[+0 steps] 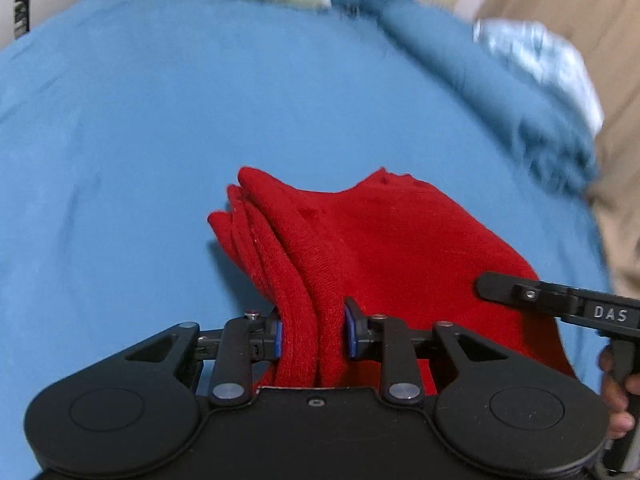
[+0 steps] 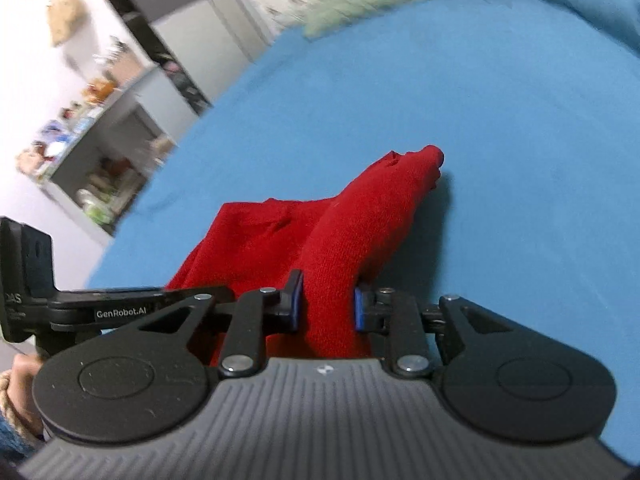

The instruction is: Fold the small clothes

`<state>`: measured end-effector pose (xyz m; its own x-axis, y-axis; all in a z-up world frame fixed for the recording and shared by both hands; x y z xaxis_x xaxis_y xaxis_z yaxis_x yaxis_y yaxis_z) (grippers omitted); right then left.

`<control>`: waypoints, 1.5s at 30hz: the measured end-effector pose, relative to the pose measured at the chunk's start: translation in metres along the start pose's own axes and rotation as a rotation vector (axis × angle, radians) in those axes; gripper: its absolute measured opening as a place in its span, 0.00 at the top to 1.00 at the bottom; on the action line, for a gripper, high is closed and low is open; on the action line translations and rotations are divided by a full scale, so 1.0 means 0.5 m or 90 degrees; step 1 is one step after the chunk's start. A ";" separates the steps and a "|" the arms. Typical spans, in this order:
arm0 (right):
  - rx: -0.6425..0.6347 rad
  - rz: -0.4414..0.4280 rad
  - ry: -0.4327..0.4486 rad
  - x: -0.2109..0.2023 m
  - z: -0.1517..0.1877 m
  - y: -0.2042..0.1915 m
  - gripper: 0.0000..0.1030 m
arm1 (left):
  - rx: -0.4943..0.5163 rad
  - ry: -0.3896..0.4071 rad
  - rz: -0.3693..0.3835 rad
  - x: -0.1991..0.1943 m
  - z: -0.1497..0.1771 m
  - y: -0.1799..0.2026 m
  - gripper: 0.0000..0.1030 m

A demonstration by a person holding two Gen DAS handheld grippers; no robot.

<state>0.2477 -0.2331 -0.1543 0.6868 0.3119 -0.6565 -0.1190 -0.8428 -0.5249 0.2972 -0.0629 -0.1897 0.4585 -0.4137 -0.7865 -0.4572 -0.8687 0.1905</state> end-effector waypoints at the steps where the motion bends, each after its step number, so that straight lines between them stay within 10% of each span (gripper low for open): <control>1: 0.027 0.019 -0.010 0.008 0.029 0.027 0.61 | 0.034 -0.013 -0.029 0.015 0.017 0.008 0.70; 7: 0.053 0.059 0.025 0.019 0.093 0.077 0.49 | 0.108 0.005 -0.085 0.006 0.031 0.037 0.59; 11: 0.036 0.067 0.062 -0.018 0.085 0.057 0.24 | 0.100 0.013 -0.109 -0.021 0.026 0.034 0.27; 31: -0.011 0.184 0.056 0.010 0.097 0.133 0.09 | 0.060 -0.036 -0.208 0.014 0.064 -0.005 0.18; 40: -0.072 0.149 0.130 -0.185 0.046 0.024 0.08 | 0.039 0.053 -0.219 -0.206 0.007 0.072 0.18; 45: -0.095 0.169 0.160 -0.341 0.050 -0.057 0.00 | 0.043 0.136 -0.243 -0.386 0.016 0.147 0.00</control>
<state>0.1162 -0.2510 -0.0410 0.8024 -0.0268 -0.5962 -0.2229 -0.9401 -0.2577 0.1691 -0.0449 -0.0286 0.7478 -0.1195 -0.6530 -0.2696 -0.9536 -0.1343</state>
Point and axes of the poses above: each gripper's, at about its wrist camera, not at the fingertips, and x roughly the way its jaws point, y to its right, z to its underside, the point moved 7 cm from there along x, roughly the way its jaws point, and after that the axes turned 8 degrees about x, right-handed, at the moved point
